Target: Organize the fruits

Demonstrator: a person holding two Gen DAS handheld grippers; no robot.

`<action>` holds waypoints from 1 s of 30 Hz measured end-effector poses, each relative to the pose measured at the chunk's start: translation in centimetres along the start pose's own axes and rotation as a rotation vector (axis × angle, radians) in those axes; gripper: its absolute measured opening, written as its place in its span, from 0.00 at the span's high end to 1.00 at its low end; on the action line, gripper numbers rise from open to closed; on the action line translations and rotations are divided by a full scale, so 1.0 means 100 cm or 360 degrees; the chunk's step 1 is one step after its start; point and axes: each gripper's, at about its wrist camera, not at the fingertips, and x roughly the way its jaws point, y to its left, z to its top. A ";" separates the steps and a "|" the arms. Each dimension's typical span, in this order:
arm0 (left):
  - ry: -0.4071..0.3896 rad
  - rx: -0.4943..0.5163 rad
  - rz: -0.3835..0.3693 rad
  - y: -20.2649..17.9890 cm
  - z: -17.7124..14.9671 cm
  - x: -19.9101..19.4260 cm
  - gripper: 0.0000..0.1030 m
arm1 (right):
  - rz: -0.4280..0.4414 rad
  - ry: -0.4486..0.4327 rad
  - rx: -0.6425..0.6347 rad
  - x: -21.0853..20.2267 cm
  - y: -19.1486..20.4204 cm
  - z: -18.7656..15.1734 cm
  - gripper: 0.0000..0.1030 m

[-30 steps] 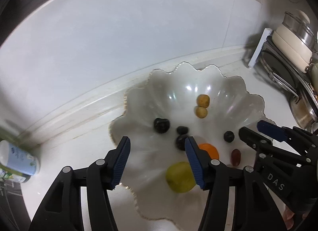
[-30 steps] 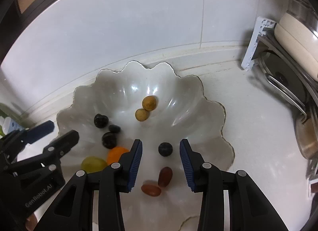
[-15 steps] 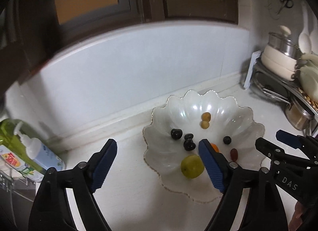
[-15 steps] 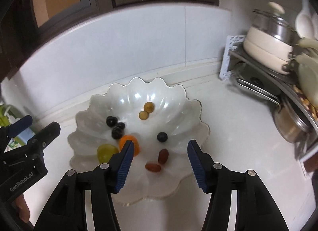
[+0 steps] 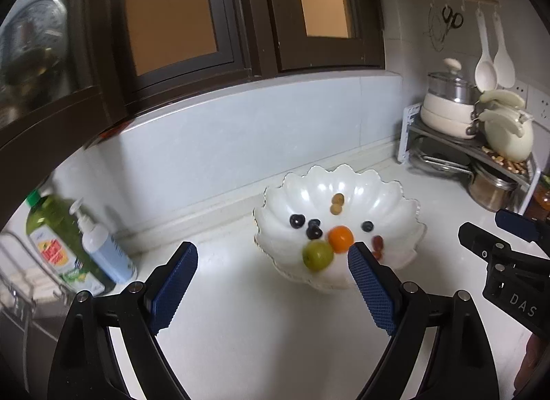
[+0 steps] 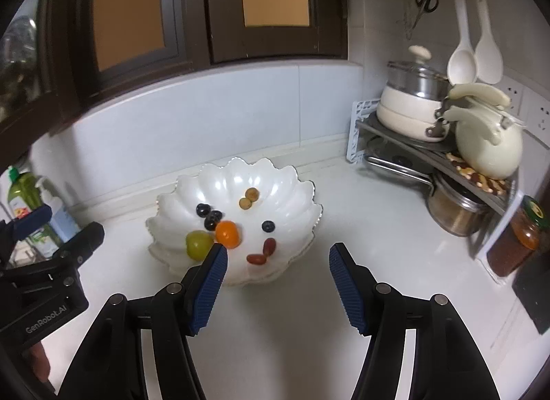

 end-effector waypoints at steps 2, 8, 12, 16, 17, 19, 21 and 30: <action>-0.0019 -0.0014 0.0005 -0.001 -0.007 -0.014 0.13 | 0.0000 -0.0023 -0.0010 -0.014 -0.002 -0.007 0.39; -0.0063 -0.0058 0.0002 -0.008 -0.028 -0.058 0.12 | 0.0032 -0.0076 -0.0017 -0.059 -0.013 -0.033 0.39; -0.0098 -0.0070 -0.0003 -0.016 -0.046 -0.091 0.11 | 0.0041 -0.0118 -0.0025 -0.093 -0.017 -0.052 0.39; -0.0142 -0.0073 -0.0006 -0.022 -0.062 -0.125 0.08 | 0.0056 -0.0173 -0.0014 -0.127 -0.018 -0.070 0.39; -0.0152 -0.0079 -0.0014 -0.023 -0.066 -0.134 0.07 | 0.0053 -0.0183 -0.0015 -0.135 -0.018 -0.075 0.37; -0.0164 -0.0092 -0.0026 -0.023 -0.072 -0.146 0.07 | 0.0040 -0.0208 -0.0008 -0.152 -0.020 -0.085 0.31; -0.0173 -0.0102 -0.0042 -0.025 -0.079 -0.161 0.06 | 0.0033 -0.0227 -0.0009 -0.164 -0.021 -0.092 0.30; -0.0241 -0.0091 -0.0027 -0.037 -0.111 -0.217 0.06 | 0.0024 -0.0270 -0.0037 -0.215 -0.026 -0.126 0.30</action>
